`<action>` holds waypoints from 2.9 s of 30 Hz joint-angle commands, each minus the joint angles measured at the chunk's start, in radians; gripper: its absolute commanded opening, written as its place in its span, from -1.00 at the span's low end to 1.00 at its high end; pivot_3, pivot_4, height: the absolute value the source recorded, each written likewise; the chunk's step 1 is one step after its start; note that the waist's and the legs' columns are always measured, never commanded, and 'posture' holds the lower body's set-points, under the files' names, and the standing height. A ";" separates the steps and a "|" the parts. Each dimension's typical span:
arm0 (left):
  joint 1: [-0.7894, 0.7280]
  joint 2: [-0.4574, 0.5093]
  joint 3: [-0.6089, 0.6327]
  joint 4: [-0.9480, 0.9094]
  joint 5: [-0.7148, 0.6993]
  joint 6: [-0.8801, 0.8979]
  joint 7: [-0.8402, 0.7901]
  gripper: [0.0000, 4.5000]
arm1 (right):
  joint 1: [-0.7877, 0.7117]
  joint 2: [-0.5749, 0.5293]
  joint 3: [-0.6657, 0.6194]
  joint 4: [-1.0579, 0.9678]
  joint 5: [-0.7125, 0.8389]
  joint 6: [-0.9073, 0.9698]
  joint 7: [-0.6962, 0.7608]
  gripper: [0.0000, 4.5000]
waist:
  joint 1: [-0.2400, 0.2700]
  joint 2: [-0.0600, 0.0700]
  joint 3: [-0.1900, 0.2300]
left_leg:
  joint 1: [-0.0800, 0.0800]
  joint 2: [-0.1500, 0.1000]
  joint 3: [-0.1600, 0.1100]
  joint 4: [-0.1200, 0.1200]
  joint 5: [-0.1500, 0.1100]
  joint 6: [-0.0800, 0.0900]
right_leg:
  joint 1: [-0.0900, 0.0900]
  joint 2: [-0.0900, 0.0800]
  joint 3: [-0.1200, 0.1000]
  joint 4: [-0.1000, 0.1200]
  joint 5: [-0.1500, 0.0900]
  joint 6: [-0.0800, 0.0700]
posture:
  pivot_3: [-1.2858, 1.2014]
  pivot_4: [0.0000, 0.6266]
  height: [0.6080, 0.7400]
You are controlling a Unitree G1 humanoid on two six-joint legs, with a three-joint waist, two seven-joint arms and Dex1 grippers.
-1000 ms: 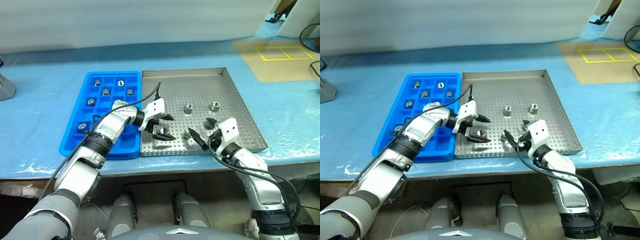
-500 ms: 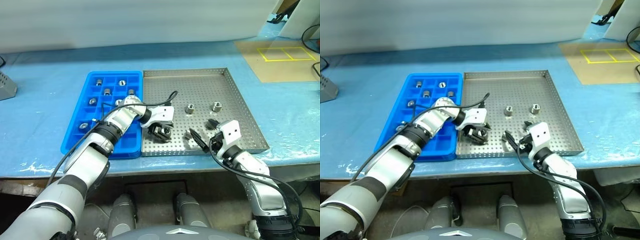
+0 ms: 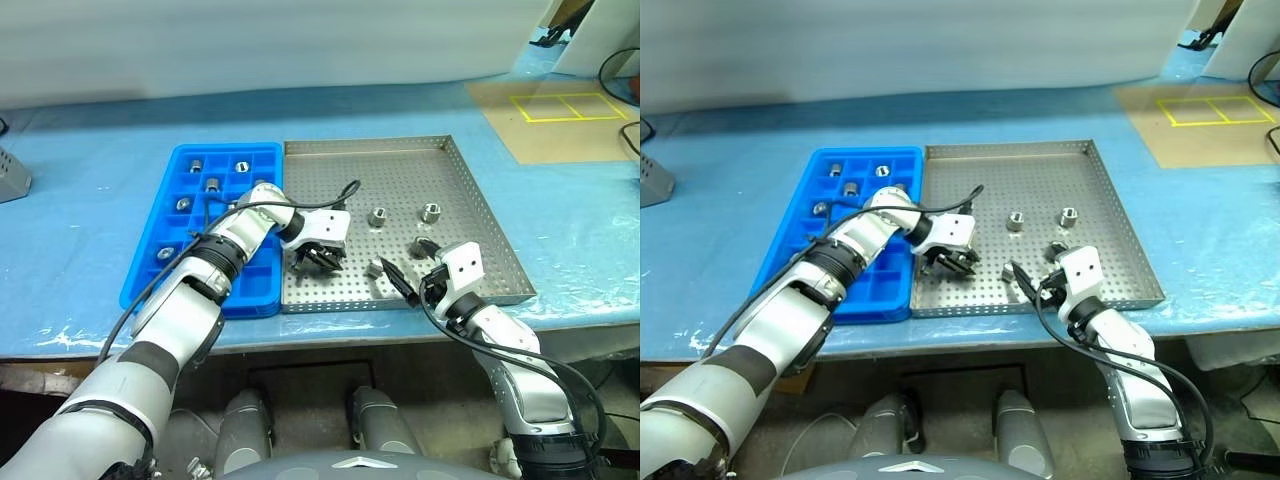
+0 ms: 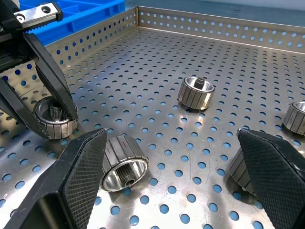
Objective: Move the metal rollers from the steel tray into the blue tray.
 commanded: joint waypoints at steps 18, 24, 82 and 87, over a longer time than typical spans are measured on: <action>0.129 0.023 0.445 -0.414 -0.161 0.314 0.701 -0.61 | -0.198 0.005 0.061 0.143 0.037 -0.057 0.160 1.00 | 0.018 0.000 0.000 | -0.002 0.000 -0.001 -0.001 0.001 0.004 | -0.002 0.000 -0.001 0.000 0.000 0.000 | -0.07 -0.52 1.00; 0.323 0.028 0.536 -0.712 -0.158 0.458 0.917 -0.61 | -0.313 0.031 0.113 0.283 0.033 -0.094 0.237 1.00 | 0.069 0.000 0.001 | -0.007 0.001 -0.003 0.000 0.002 0.004 | -0.005 0.000 -0.004 0.000 0.000 0.000 | 0.04 -0.52 1.00; 0.098 -0.192 0.213 -0.054 -0.260 0.062 0.265 0.20 | 0.042 0.029 0.076 -0.101 -0.041 0.014 0.009 1.00 | -0.013 0.000 0.001 | -0.007 -0.001 -0.009 -0.003 0.005 -0.005 | -0.006 0.001 -0.004 0.000 0.002 0.001 | -0.40 -0.52 1.00; 0.071 -0.217 0.205 0.025 -0.234 0.030 0.241 0.20 | 0.080 0.027 0.083 -0.105 -0.061 0.006 -0.012 1.00 | -0.034 0.000 0.001 | -0.007 -0.001 -0.008 -0.001 0.004 -0.003 | -0.005 0.001 -0.003 -0.001 0.002 0.001 | -0.43 -0.52 1.00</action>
